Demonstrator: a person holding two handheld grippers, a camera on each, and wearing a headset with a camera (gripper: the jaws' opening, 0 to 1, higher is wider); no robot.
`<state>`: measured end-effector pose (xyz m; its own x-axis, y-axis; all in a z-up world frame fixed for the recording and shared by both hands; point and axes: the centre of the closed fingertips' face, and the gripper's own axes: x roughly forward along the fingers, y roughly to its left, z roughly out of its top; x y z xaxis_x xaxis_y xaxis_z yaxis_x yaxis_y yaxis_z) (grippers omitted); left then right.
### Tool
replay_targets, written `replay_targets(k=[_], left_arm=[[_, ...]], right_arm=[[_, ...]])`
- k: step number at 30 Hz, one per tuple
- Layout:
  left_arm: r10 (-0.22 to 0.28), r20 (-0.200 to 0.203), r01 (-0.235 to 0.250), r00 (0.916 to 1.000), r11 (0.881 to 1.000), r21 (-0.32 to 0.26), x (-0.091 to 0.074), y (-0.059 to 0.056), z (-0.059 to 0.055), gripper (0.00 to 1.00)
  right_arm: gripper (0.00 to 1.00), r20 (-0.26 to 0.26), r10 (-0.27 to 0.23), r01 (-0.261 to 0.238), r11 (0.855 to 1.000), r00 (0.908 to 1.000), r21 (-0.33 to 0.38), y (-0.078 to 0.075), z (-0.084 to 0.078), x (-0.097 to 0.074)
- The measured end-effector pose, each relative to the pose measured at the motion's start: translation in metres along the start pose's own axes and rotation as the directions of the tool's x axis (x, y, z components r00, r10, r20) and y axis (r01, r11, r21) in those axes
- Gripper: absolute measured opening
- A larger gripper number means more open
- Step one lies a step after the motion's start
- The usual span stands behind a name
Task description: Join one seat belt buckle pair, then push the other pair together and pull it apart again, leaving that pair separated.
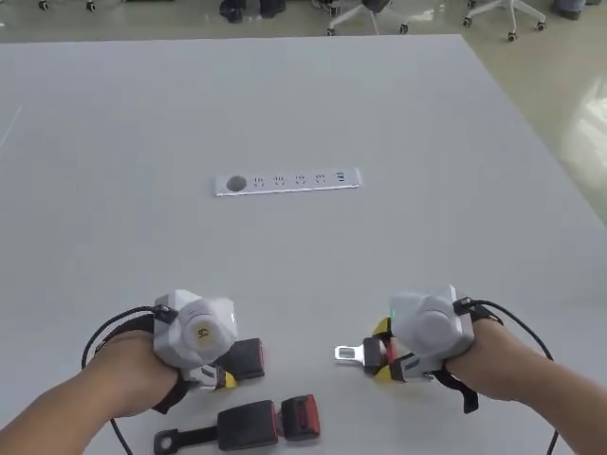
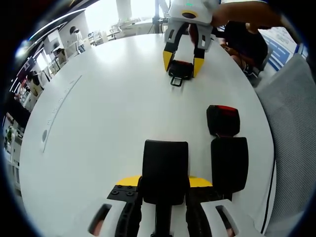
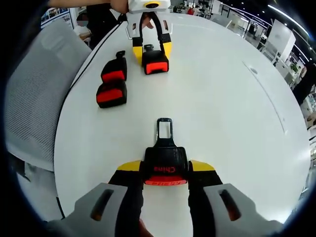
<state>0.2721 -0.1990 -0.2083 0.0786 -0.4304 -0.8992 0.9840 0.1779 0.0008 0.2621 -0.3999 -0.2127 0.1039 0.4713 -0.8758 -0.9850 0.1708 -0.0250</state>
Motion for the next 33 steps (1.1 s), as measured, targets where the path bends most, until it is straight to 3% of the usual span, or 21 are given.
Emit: replay_targets(k=[10, 17, 19, 21, 22, 25, 30, 33], left_arm=[[0.007, -0.004, -0.007, 1.0, 1.0, 0.008, 0.001, 0.001, 0.0, 0.34], [0.017, 0.004, -0.017, 0.9999, 1.0, -0.006, 0.002, 0.002, -0.001, 0.34], [0.02, 0.015, -0.02, 0.9997, 0.999, -0.026, 0.001, 0.002, -0.002, 0.35], [0.023, 0.018, -0.022, 0.9996, 0.998, -0.055, 0.001, 0.0, -0.002, 0.4], [0.035, 0.022, -0.034, 0.9992, 0.998, -0.058, -0.001, 0.001, -0.002, 0.44], [0.083, 0.057, -0.078, 0.9949, 0.993, -0.086, -0.012, 0.004, 0.003, 0.49], [0.192, 0.084, -0.179, 0.9779, 0.975, -0.133, -0.039, 0.013, 0.002, 0.67], [0.207, 0.103, -0.189, 0.973, 0.968, -0.163, -0.056, 0.006, -0.002, 0.71]], right_arm=[[0.34, -0.023, 0.016, -0.016, 1.0, 0.9996, -0.017, 0.002, -0.006, -0.003], [0.4, -0.04, -0.019, 0.017, 0.999, 0.999, -0.05, -0.004, -0.006, -0.002], [0.41, -0.034, -0.03, 0.028, 0.998, 0.999, -0.059, -0.005, -0.005, -0.002], [0.43, 0.016, -0.04, 0.04, 0.999, 0.9991, -0.015, -0.004, 0.001, -0.002], [0.44, 0.016, -0.046, 0.046, 0.999, 0.9988, -0.015, -0.004, 0.001, -0.004], [0.47, 0.025, -0.063, 0.063, 0.998, 0.9977, -0.003, 0.003, 0.004, -0.009], [0.55, 0.064, -0.114, 0.11, 0.992, 0.9914, 0.053, 0.016, 0.009, -0.021], [0.6, 0.087, -0.159, 0.152, 0.985, 0.9835, 0.085, 0.026, 0.011, -0.031]])
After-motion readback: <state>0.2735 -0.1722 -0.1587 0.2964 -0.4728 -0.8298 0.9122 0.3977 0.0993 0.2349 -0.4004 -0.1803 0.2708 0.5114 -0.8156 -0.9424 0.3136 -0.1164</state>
